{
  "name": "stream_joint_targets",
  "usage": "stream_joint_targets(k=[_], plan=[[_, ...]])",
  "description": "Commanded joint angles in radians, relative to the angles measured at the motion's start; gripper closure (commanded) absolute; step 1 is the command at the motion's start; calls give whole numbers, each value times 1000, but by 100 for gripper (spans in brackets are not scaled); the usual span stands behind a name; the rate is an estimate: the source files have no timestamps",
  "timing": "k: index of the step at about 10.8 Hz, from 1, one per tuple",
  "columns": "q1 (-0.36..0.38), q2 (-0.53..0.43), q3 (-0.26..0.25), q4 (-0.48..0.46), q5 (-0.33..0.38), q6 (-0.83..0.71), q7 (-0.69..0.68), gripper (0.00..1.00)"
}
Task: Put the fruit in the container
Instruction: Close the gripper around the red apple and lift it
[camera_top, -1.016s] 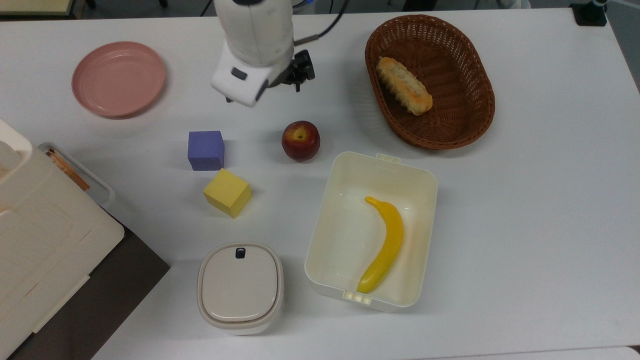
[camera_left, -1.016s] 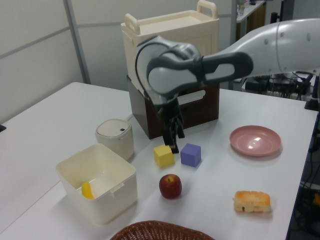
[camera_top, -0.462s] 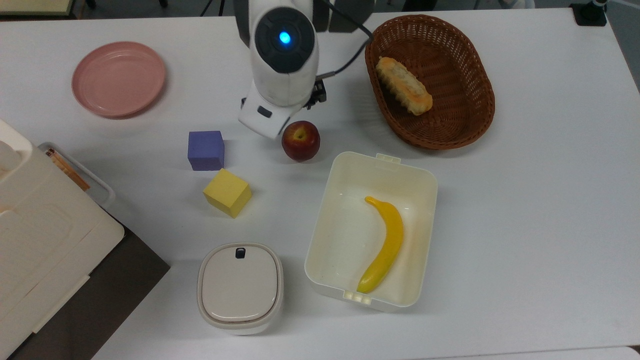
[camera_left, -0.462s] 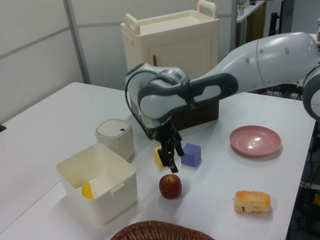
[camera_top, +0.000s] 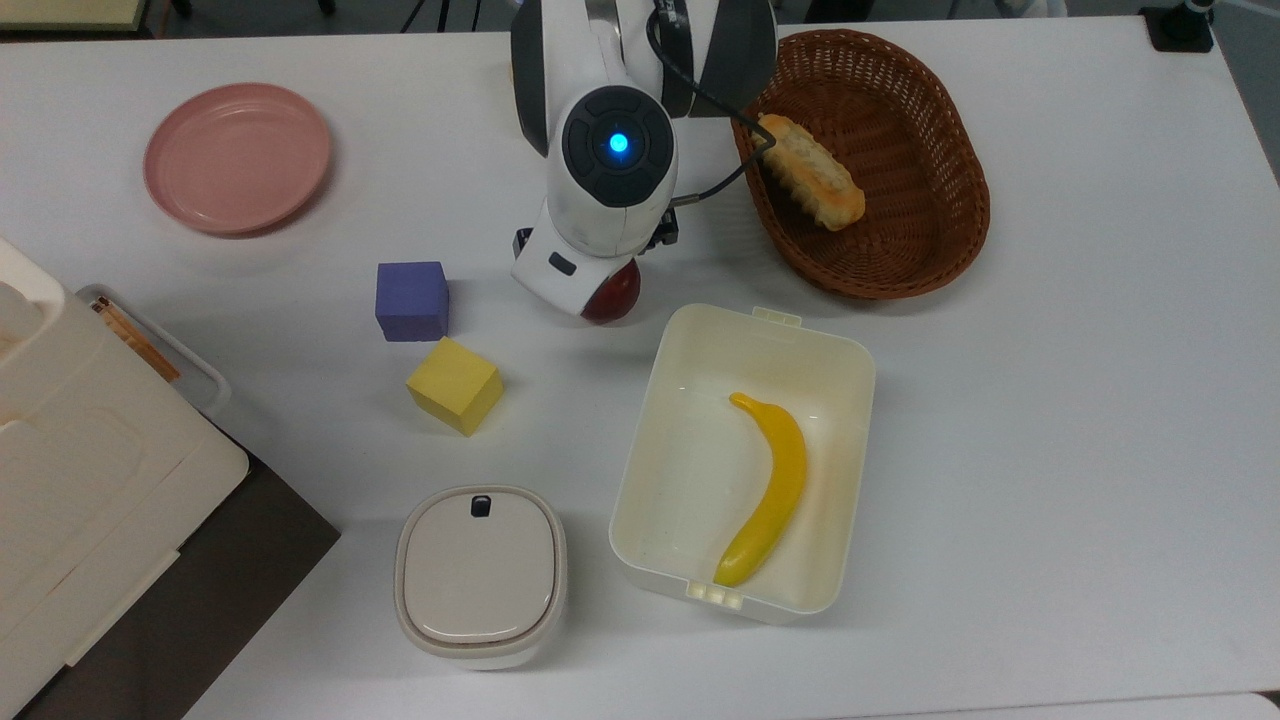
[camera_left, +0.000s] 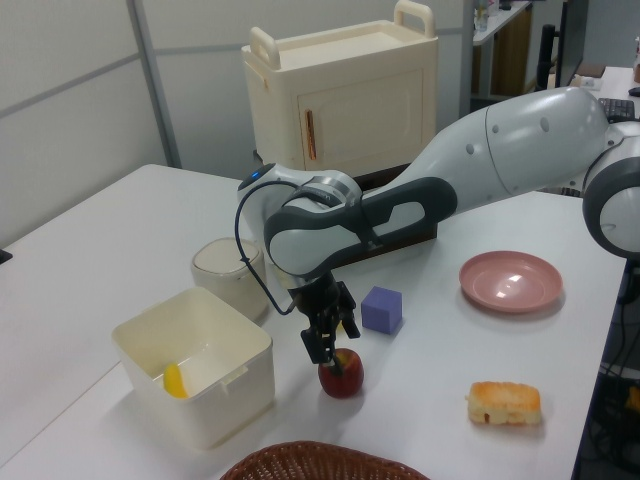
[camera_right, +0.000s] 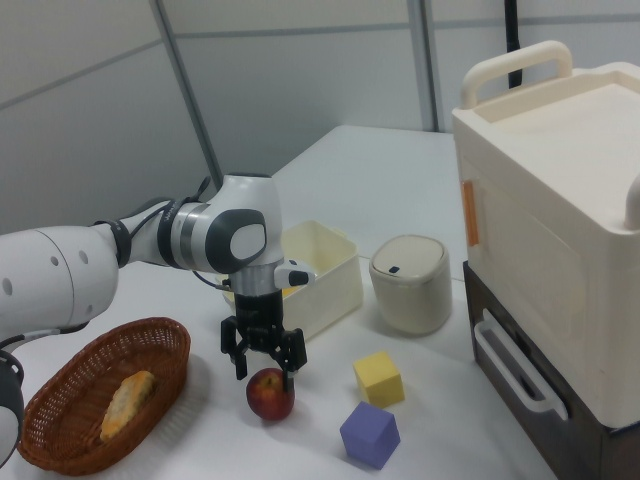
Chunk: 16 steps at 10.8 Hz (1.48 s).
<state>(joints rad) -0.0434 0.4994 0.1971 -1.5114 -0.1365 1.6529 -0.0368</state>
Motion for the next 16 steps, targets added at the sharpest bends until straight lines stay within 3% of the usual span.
stream_joint_targets(k=[1, 3, 4, 5, 6, 7, 12, 14, 16], plan=[[23, 4, -11, -23, -31, 42, 31, 0], [36, 16, -11, -23, -38, 65, 60, 0], [36, 17, -11, -24, -49, 67, 64, 17], [36, 18, -11, -24, -55, 65, 64, 57], [33, 16, -11, -21, -54, 64, 64, 83], [33, 13, -13, -18, -54, 61, 64, 100], [27, -94, -18, 54, -11, 53, 83, 100], [27, -114, -22, 101, 35, 83, 148, 100], [30, -117, -15, 155, 107, 212, 289, 99]])
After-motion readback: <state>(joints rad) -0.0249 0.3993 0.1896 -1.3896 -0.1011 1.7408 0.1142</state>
